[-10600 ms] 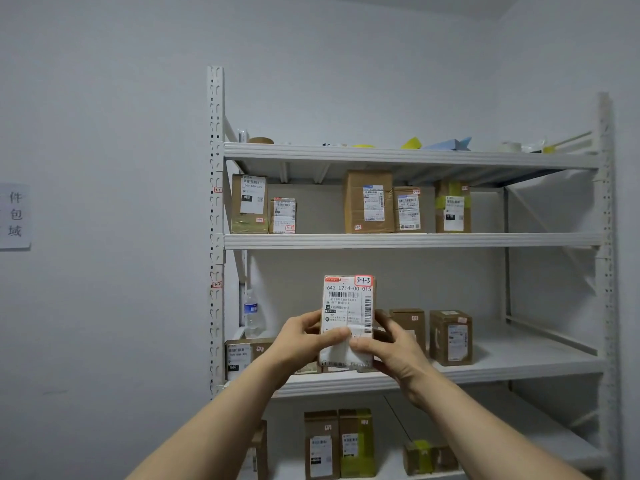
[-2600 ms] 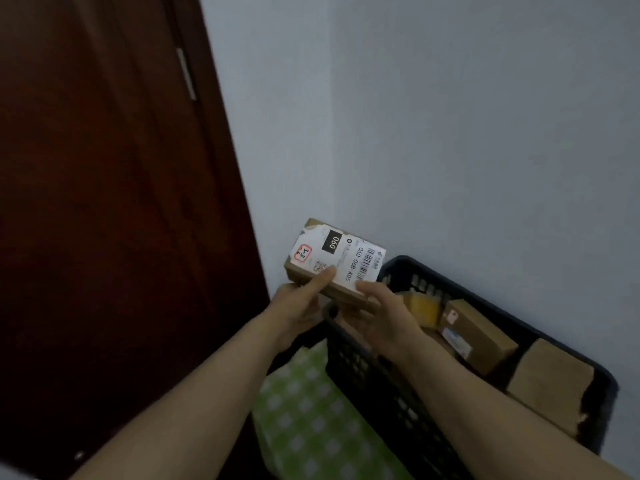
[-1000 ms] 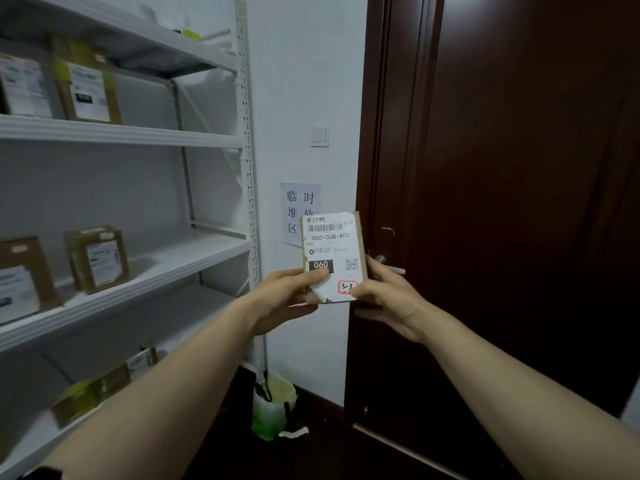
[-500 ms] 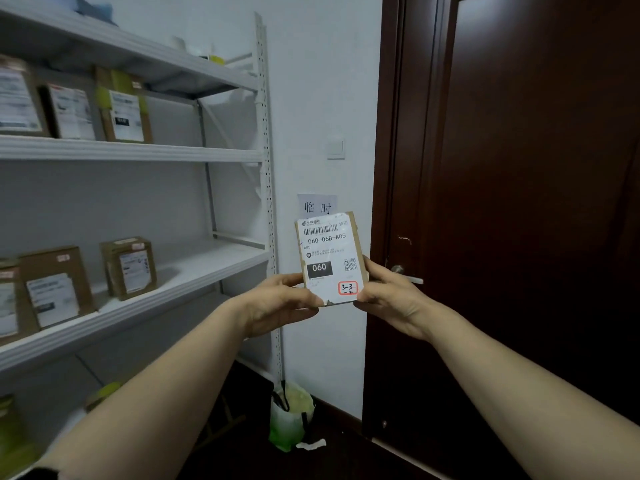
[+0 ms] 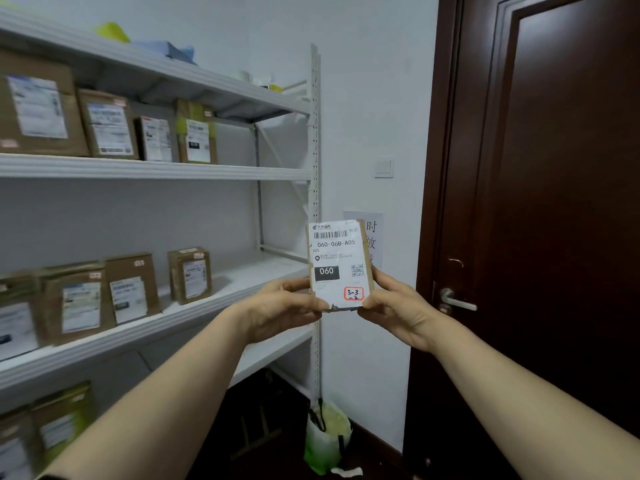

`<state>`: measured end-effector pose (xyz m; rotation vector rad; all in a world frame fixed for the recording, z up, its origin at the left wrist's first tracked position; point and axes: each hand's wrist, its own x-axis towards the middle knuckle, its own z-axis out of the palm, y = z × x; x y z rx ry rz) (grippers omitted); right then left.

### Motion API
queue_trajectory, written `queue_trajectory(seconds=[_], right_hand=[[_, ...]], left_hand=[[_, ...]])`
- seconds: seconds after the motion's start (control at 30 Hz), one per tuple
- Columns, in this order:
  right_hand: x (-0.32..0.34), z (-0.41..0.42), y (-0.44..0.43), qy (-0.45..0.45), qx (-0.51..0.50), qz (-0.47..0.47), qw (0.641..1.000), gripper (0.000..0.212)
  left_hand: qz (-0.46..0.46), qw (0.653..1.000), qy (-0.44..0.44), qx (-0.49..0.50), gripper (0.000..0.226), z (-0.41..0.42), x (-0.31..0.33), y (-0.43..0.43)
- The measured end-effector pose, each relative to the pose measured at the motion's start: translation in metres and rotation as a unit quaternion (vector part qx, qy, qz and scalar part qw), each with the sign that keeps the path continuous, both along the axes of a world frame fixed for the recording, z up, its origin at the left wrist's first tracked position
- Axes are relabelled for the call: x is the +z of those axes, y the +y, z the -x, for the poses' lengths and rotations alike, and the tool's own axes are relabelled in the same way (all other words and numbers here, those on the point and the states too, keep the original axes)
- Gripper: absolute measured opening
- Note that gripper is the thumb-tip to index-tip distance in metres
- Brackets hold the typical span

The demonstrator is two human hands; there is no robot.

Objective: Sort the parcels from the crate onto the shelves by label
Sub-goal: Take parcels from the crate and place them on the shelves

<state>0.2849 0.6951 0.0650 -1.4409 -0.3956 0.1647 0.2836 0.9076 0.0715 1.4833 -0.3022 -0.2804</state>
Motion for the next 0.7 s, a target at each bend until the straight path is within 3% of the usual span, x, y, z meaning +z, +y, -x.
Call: queue_trajectory(seconds=[0.3, 0.4, 0.53, 0.7], right_hand=[[-0.02, -0.02, 0.065, 0.042, 0.038, 0.01, 0.998, 0.068], [-0.043, -0.025, 0.099, 0.062, 0.07, 0.03, 0.995, 0.083], [-0.085, -0.033, 0.158, 0.1, 0.101, 0.069, 0.987, 0.088], [-0.147, -0.037, 0.235, 0.148, 0.147, 0.15, 0.966, 0.078]], left_hand=[[0.012, 0.998, 0.021, 0.064, 0.036, 0.005, -0.021, 0.067], [-0.003, 0.994, 0.053, 0.091, 0.042, 0.006, -0.048, 0.101], [-0.034, 0.986, 0.091, 0.136, 0.031, 0.012, -0.097, 0.15], [-0.02, 0.966, 0.169, 0.193, 0.029, 0.032, -0.164, 0.213]])
